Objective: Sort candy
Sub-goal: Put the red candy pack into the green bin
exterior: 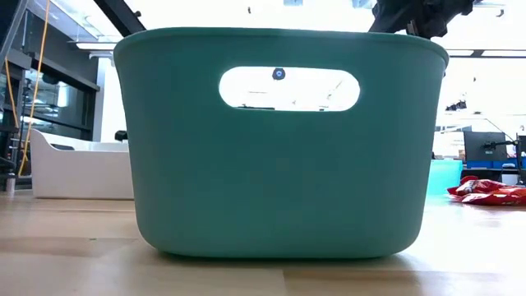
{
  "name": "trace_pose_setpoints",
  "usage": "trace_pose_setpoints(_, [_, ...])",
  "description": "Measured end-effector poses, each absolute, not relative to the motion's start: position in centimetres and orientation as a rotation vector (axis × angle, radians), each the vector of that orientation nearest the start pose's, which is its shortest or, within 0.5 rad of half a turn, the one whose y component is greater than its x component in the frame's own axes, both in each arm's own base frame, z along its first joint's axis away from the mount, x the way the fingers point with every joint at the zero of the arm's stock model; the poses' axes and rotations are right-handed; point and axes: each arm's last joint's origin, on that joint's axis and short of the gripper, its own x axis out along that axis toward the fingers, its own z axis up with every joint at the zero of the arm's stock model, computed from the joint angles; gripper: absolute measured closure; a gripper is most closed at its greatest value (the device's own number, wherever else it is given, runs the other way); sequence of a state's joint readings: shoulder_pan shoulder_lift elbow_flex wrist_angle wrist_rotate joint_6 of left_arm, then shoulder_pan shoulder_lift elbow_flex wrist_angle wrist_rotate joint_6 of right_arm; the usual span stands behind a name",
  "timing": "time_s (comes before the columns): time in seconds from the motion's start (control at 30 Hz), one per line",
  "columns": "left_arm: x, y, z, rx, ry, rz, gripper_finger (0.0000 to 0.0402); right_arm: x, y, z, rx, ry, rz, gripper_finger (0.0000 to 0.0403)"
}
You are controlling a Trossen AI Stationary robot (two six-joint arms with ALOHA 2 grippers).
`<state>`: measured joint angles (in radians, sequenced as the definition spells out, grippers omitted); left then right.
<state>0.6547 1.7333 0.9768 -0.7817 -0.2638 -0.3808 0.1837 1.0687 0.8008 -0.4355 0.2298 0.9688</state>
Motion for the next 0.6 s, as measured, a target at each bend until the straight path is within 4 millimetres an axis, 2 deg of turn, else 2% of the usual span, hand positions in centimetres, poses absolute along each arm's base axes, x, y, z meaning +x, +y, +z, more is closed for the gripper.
trace_pose_setpoints(0.07, [22.1,17.9,14.6,-0.58,1.411,1.0,0.0371,21.6,3.3,26.6,0.784,0.605,-0.369,0.0164])
trace_pose_setpoints(0.1, [22.1,17.9,14.8,-0.582,1.405,0.984,0.0385,21.6,3.3,26.6,0.781,0.605,-0.368,0.0164])
trace_pose_setpoints(0.27, [21.8,17.4,17.3,-0.54,1.323,0.945,0.0397,21.6,3.3,26.6,0.746,0.606,-0.362,0.0164])
trace_pose_setpoints(0.43, [21.6,16.0,22.0,-0.444,1.088,0.91,0.04,21.6,3.3,26.7,0.708,0.597,-0.359,0.0164])
trace_pose_setpoints(0.6, [22.3,12.7,27.5,-0.35,0.734,0.71,0.0401,22.0,3.2,27.1,0.673,0.526,-0.363,0.0164])
